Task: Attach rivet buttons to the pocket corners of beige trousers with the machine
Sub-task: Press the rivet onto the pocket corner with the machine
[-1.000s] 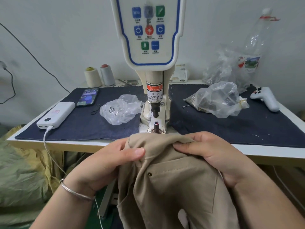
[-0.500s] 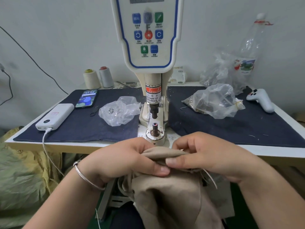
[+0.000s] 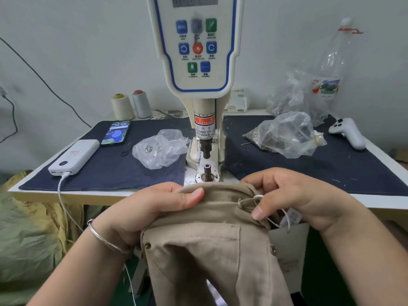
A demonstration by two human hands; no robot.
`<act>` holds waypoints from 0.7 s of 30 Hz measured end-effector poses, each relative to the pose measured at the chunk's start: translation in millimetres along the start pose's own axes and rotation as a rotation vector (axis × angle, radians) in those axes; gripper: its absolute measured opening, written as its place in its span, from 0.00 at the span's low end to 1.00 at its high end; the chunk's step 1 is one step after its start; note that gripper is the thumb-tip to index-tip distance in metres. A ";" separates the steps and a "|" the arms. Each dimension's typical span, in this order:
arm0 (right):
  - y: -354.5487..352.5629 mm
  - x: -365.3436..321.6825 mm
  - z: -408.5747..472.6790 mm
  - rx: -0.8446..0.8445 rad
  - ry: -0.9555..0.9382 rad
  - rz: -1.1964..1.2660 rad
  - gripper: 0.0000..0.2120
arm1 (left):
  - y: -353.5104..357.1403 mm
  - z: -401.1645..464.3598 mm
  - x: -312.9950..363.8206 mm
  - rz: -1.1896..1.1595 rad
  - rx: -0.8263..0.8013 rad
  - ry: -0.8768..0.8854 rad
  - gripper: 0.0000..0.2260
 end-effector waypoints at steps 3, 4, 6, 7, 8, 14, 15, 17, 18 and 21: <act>5.1 -9.1 3.8 -0.019 -0.053 0.038 0.12 | 9.3 -2.4 6.9 0.067 -0.167 0.059 0.16; 5.6 -11.7 4.9 -0.014 -0.064 0.042 0.12 | 12.1 -3.2 9.2 0.085 -0.194 0.061 0.15; 3.6 -14.8 7.3 0.022 -0.082 0.037 0.11 | 16.7 -1.8 10.2 0.151 -0.214 0.063 0.12; 2.5 -15.9 8.3 0.043 -0.092 0.030 0.11 | 19.4 -0.3 10.1 0.192 -0.215 0.073 0.09; 1.5 -16.3 9.2 0.065 -0.099 0.021 0.10 | 21.9 2.1 10.6 0.228 -0.203 0.085 0.08; -7.4 -14.4 4.1 0.145 -0.080 -0.011 0.09 | 20.6 10.4 4.6 0.153 -0.080 0.123 0.16; -9.4 -13.3 2.4 0.153 -0.066 -0.014 0.09 | 20.8 11.4 4.3 0.106 -0.080 0.131 0.20; -13.6 -9.5 0.3 0.181 -0.037 -0.007 0.09 | 21.5 13.6 4.9 0.043 -0.076 0.144 0.28; -15.1 -7.1 0.2 0.194 -0.024 0.007 0.10 | 20.9 14.8 4.7 0.033 -0.068 0.141 0.30; -18.4 -1.1 3.4 0.236 -0.004 0.031 0.10 | 15.5 17.4 0.6 0.008 -0.003 0.079 0.30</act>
Point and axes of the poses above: each hand's wrist, its own z-axis towards the middle knuckle, its own y-axis out of the palm, x = y × z, the point moved 6 cm from there along z, towards the middle knuckle, and after that the axes turned 6 degrees about -x, right-handed, at the moved point
